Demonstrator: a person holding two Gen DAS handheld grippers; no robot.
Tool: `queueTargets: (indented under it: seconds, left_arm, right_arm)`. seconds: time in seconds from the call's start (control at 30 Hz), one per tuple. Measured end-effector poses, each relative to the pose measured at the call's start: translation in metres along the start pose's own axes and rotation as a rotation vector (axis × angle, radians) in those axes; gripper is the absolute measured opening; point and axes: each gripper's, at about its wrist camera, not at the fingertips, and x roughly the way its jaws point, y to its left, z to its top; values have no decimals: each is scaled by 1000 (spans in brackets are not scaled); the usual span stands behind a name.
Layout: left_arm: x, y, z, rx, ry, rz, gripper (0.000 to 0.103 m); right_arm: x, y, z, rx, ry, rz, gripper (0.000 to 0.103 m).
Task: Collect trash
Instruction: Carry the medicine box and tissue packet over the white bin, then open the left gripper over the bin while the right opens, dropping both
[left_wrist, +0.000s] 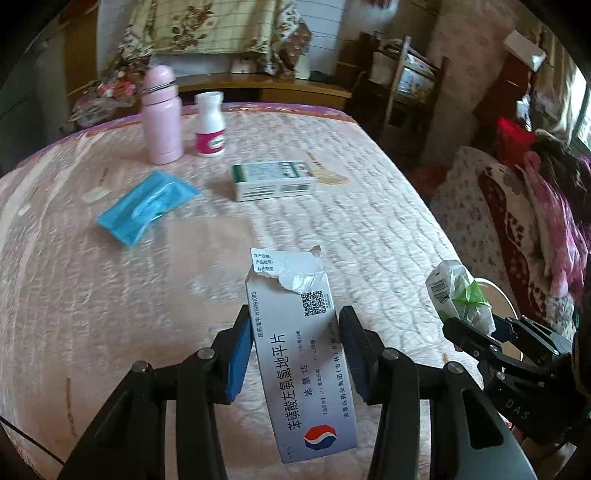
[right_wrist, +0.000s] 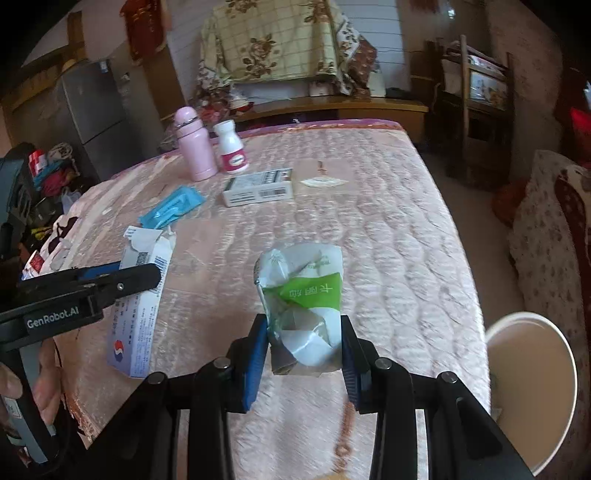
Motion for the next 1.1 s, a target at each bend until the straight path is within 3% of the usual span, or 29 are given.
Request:
queueTargets:
  seconds: [0.57,1.1]
  left_arm:
    - [22,-109,15,179,0,-103,48]
    - [50,-209,16,253,62,-318,48]
  right_arm:
    - [-50,-91,-33,175,-31,-135,39]
    - [-82,-183,-80,395,-16,-281,40]
